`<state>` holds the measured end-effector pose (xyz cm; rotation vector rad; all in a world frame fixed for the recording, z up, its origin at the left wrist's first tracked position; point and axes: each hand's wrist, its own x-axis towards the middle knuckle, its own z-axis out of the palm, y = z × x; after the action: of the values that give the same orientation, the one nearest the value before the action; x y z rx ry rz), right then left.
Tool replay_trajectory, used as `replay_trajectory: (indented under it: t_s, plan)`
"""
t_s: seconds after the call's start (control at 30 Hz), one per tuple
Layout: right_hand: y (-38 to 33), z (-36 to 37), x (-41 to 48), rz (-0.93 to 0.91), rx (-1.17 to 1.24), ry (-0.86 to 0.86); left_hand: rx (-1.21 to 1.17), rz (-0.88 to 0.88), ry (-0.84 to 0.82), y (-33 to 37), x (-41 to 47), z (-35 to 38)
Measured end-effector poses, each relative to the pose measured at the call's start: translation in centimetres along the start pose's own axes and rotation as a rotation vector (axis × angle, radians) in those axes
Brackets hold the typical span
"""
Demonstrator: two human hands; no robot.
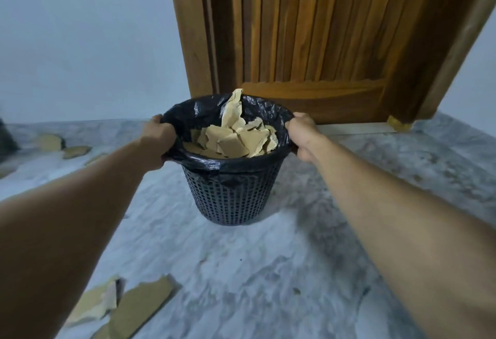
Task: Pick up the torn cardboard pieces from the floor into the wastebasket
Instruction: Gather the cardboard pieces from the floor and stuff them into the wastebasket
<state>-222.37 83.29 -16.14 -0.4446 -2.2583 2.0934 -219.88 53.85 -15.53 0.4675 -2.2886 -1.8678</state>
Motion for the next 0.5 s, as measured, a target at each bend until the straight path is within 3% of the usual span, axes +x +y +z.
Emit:
replay_trajectory:
  t_s: [0.23, 0.4, 0.5]
  plan:
    - [2.5, 9.3, 1.4, 0.0, 0.014, -0.112, 0.043, -0.05, 0.106, -3.4, 2.0, -6.9]
    - [1.9, 10.6, 1.1, -0.036, -0.218, -0.121, 0.076, -0.095, 0.024, -4.9, 2.3, -8.1]
    - [1.6, 10.5, -1.2, -0.02, -0.219, -0.082, 0.143, -0.085, -0.004, -4.5, 1.4, -8.4]
